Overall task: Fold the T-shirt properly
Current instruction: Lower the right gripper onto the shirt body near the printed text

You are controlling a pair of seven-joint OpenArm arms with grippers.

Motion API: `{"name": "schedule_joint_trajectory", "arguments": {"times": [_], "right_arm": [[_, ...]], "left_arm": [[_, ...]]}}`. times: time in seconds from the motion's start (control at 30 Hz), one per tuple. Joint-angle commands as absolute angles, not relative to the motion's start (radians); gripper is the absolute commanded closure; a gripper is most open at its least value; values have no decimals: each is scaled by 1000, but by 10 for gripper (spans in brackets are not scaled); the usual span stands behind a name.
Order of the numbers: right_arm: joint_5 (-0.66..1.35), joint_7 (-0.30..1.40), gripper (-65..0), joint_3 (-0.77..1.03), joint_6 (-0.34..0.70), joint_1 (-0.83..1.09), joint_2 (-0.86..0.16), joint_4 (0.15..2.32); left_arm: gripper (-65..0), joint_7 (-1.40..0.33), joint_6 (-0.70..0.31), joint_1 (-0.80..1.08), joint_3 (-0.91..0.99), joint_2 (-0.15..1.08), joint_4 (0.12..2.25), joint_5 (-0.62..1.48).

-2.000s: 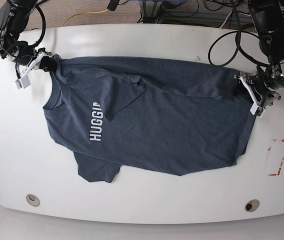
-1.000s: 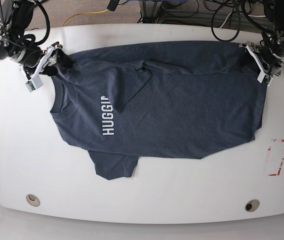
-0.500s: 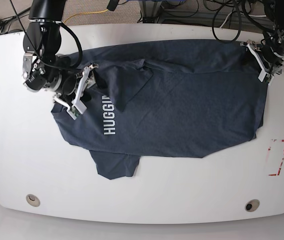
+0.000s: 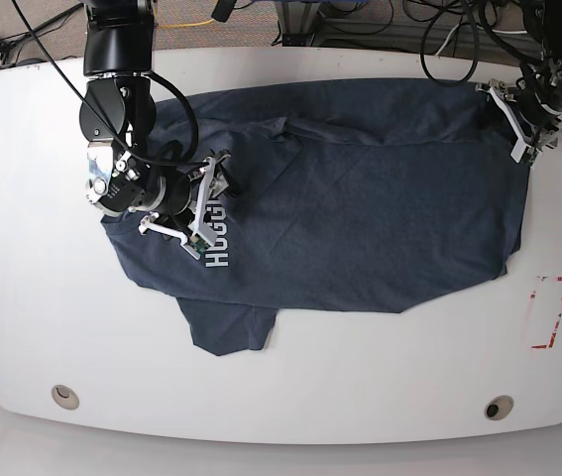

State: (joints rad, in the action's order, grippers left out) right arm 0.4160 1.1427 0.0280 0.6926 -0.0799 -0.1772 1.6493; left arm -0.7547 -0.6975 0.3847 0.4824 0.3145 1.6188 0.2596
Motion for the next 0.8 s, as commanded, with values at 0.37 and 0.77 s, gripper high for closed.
{"name": "schedule_joint_trajectory", "arguments": {"times": [0.37,0.77], "right_arm": [[430,1033,-163,31,698,-113,-180,1534],[429,1027,0,41,698,-148,-185,1538]], "left_arm": [[-378,-797,-698,392,483,328,1618,209],[-378,-797,-698,392,483,329,1613,208]]}}
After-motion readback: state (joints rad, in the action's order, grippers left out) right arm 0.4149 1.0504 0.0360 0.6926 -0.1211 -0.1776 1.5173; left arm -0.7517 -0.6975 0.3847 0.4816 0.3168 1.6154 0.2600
